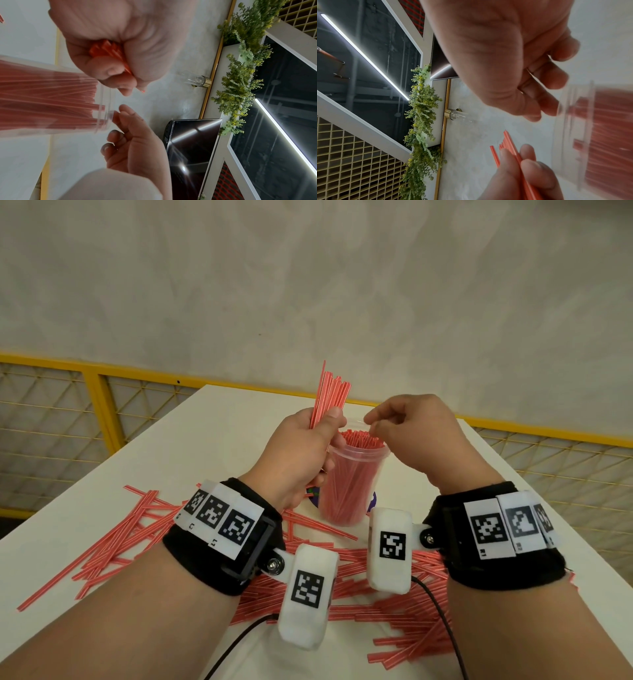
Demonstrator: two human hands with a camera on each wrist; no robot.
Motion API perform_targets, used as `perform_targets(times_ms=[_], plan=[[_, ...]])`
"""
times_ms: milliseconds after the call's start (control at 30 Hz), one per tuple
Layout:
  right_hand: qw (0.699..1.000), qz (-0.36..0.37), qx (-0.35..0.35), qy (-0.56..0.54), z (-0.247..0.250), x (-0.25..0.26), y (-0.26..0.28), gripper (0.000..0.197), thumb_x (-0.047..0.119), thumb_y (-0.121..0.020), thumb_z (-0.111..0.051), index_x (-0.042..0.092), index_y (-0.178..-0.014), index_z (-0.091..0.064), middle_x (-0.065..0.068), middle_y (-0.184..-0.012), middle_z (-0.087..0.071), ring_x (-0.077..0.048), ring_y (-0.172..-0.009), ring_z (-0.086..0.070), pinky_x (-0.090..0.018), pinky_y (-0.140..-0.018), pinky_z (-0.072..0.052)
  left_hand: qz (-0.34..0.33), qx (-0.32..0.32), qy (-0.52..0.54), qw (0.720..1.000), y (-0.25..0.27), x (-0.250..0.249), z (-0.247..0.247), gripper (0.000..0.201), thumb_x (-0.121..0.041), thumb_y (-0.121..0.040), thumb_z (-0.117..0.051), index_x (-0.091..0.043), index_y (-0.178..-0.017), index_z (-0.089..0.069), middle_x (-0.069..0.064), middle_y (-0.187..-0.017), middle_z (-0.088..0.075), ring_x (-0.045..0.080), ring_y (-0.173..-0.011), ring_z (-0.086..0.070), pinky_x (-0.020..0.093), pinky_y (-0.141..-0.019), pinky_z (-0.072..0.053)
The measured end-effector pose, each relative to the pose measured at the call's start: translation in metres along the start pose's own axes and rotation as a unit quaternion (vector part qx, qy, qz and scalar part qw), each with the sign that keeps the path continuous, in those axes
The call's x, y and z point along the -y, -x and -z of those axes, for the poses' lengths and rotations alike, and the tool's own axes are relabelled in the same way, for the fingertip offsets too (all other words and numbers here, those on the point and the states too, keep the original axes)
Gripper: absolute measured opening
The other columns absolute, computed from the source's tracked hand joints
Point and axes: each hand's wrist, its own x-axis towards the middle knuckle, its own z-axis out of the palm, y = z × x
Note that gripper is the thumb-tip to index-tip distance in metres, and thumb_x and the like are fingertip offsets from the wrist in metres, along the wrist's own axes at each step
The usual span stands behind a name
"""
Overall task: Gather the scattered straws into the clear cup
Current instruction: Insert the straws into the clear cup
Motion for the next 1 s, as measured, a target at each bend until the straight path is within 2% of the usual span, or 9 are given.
perform_targets(times_ms=[67, 133, 167, 267, 400, 567, 767, 1000], plan=[[0.998, 0.011, -0.033, -0.047, 0.001, 0.003, 0.000, 0.017, 0.013, -0.086, -0.063, 0.028, -0.081, -0.069, 0.011, -0.067, -0.063, 0.007, -0.051, -0.053, -0.008, -0.050, -0.039, -0.006, 0.007, 0.001, 1.000, 0.000, 0.000, 0.000, 0.026, -0.039, -0.098, -0.051, -0.016, -0.101, -0.063, -0.006, -0.067, -0.061, 0.007, -0.041, -0.045, 0.020, -0.036, -0.033], [0.993, 0.008, -0.042, -0.107, 0.000, 0.008, 0.002, 0.008, 0.022, -0.089, -0.065, 0.028, -0.092, -0.069, 0.004, -0.078, -0.070, 0.001, -0.057, -0.057, -0.019, -0.061, -0.047, -0.013, 0.019, 0.000, 1.000, 0.000, 0.000, 0.000, 0.027, -0.039, -0.097, -0.053, -0.015, -0.103, -0.063, -0.007, -0.065, -0.063, 0.008, -0.042, -0.046, 0.020, -0.037, -0.035], [0.990, 0.005, -0.042, -0.134, -0.001, 0.010, 0.002, 0.010, 0.026, -0.089, -0.066, 0.027, -0.099, -0.068, 0.002, -0.081, -0.072, -0.002, -0.058, -0.059, -0.021, -0.061, -0.048, -0.017, 0.026, -0.001, 1.000, 0.001, 0.000, 0.000, 0.028, -0.040, -0.097, -0.054, -0.014, -0.104, -0.063, -0.008, -0.065, -0.064, 0.008, -0.042, -0.047, 0.020, -0.037, -0.035], [0.977, -0.007, -0.042, -0.208, -0.003, 0.014, 0.004, 0.020, 0.029, -0.088, -0.069, 0.025, -0.107, -0.064, 0.002, -0.078, -0.073, -0.002, -0.051, -0.059, -0.016, -0.051, -0.043, -0.025, 0.050, -0.007, 0.998, 0.002, 0.000, -0.002, 0.026, -0.039, -0.096, -0.056, -0.016, -0.106, -0.062, -0.007, -0.067, -0.066, 0.008, -0.042, -0.048, 0.020, -0.037, -0.036], [0.964, -0.006, -0.041, -0.264, -0.004, 0.017, 0.006, 0.022, 0.018, -0.085, -0.072, 0.021, -0.106, -0.065, 0.005, -0.062, -0.067, -0.005, -0.050, -0.057, -0.015, -0.048, -0.043, -0.027, 0.065, -0.001, 0.998, 0.003, 0.000, -0.003, 0.020, -0.037, -0.095, -0.058, -0.019, -0.103, -0.061, -0.006, -0.069, -0.069, 0.008, -0.040, -0.049, 0.020, -0.036, -0.036], [0.958, -0.002, -0.040, -0.285, -0.005, 0.017, 0.006, 0.021, 0.009, -0.085, -0.071, 0.019, -0.103, -0.066, 0.006, -0.057, -0.064, -0.006, -0.052, -0.058, -0.019, -0.048, -0.046, -0.030, 0.075, 0.011, 0.997, 0.004, 0.000, -0.003, 0.026, -0.041, -0.095, -0.056, -0.018, -0.105, -0.062, -0.003, -0.073, -0.071, 0.010, -0.042, -0.053, 0.019, -0.036, -0.037], [0.950, -0.008, -0.040, -0.309, -0.004, 0.017, 0.005, 0.020, 0.006, -0.085, -0.070, 0.019, -0.100, -0.067, 0.001, -0.061, -0.063, -0.010, -0.056, -0.060, -0.025, -0.051, -0.049, -0.040, 0.072, 0.009, 0.997, 0.004, -0.001, -0.004, 0.027, -0.042, -0.096, -0.053, -0.020, -0.109, -0.060, 0.000, -0.078, -0.073, 0.011, -0.044, -0.055, 0.021, -0.036, -0.039], [0.943, -0.010, -0.040, -0.329, -0.005, 0.018, 0.006, 0.017, 0.006, -0.085, -0.070, 0.017, -0.098, -0.067, -0.006, -0.068, -0.065, -0.013, -0.059, -0.062, -0.025, -0.051, -0.050, -0.056, 0.062, -0.008, 0.997, 0.004, -0.001, -0.005, 0.022, -0.039, -0.097, -0.053, -0.020, -0.108, -0.060, -0.001, -0.079, -0.074, 0.012, -0.045, -0.057, 0.021, -0.037, -0.041]])
